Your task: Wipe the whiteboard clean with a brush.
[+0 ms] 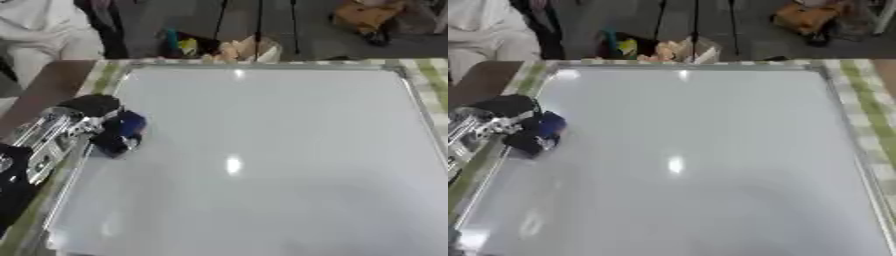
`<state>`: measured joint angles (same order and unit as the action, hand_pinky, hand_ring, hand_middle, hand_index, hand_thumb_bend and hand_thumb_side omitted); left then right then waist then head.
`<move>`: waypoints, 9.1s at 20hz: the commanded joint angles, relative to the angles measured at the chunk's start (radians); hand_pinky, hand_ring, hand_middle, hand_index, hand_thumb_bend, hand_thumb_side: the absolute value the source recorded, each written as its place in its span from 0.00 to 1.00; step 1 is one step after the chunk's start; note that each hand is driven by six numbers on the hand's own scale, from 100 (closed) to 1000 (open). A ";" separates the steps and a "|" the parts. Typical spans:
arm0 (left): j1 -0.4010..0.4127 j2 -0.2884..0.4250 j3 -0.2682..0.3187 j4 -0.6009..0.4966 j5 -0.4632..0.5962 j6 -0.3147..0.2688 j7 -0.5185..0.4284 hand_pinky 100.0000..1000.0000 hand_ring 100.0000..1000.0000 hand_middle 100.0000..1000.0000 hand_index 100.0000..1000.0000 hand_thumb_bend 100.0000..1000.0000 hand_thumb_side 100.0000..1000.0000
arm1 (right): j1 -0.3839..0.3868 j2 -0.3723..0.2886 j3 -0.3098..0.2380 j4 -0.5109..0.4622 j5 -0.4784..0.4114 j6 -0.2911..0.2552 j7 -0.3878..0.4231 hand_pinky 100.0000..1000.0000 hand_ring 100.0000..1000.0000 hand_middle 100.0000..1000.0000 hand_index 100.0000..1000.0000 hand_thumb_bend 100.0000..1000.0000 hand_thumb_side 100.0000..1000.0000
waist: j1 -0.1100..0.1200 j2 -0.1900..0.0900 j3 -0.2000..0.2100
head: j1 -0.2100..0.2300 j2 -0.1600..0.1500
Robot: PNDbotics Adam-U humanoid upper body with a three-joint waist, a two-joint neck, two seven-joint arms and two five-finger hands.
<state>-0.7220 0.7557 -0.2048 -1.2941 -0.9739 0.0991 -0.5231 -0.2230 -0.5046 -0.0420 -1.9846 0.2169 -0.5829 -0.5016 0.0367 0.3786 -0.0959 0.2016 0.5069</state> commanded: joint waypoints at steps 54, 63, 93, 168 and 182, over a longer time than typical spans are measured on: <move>0.000 0.026 0.007 0.001 -0.066 -0.042 -0.025 0.35 0.48 0.29 0.38 0.00 0.51 | -0.002 -0.022 -0.007 -0.015 -0.002 -0.006 -0.008 0.78 0.73 0.51 0.80 0.00 0.92 | -0.007 -0.022 0.002 | 0.009 -0.013; -0.002 0.021 0.004 0.000 -0.060 -0.053 -0.025 0.35 0.47 0.29 0.38 0.00 0.52 | -0.003 -0.020 -0.007 -0.015 -0.003 -0.003 -0.008 0.79 0.73 0.51 0.80 0.00 0.92 | -0.005 -0.022 0.000 | 0.009 -0.016; -0.019 0.009 -0.056 -0.095 -0.022 -0.133 -0.092 0.33 0.46 0.28 0.38 0.00 0.54 | -0.005 -0.013 -0.005 -0.015 -0.001 0.009 -0.005 0.79 0.73 0.50 0.80 0.00 0.92 | 0.003 -0.021 -0.005 | 0.012 -0.017; -0.007 0.019 -0.082 -0.164 0.099 -0.127 -0.110 0.32 0.45 0.27 0.38 0.00 0.56 | -0.006 -0.009 0.000 -0.015 0.008 0.014 -0.008 0.79 0.73 0.50 0.80 0.00 0.93 | -0.002 -0.017 0.005 | 0.016 -0.023; -0.026 -0.001 -0.011 0.039 -0.027 -0.037 -0.023 0.33 0.46 0.27 0.38 0.00 0.53 | -0.002 -0.012 -0.002 -0.015 0.010 0.009 -0.013 0.79 0.73 0.50 0.79 0.00 0.93 | -0.005 -0.020 0.006 | 0.013 -0.025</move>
<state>-0.7475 0.7379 -0.2279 -1.2857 -0.9798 0.0563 -0.5525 -0.2201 -0.4977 -0.0363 -1.9846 0.2191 -0.5721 -0.5112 0.0361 0.3752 -0.0914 0.2142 0.4908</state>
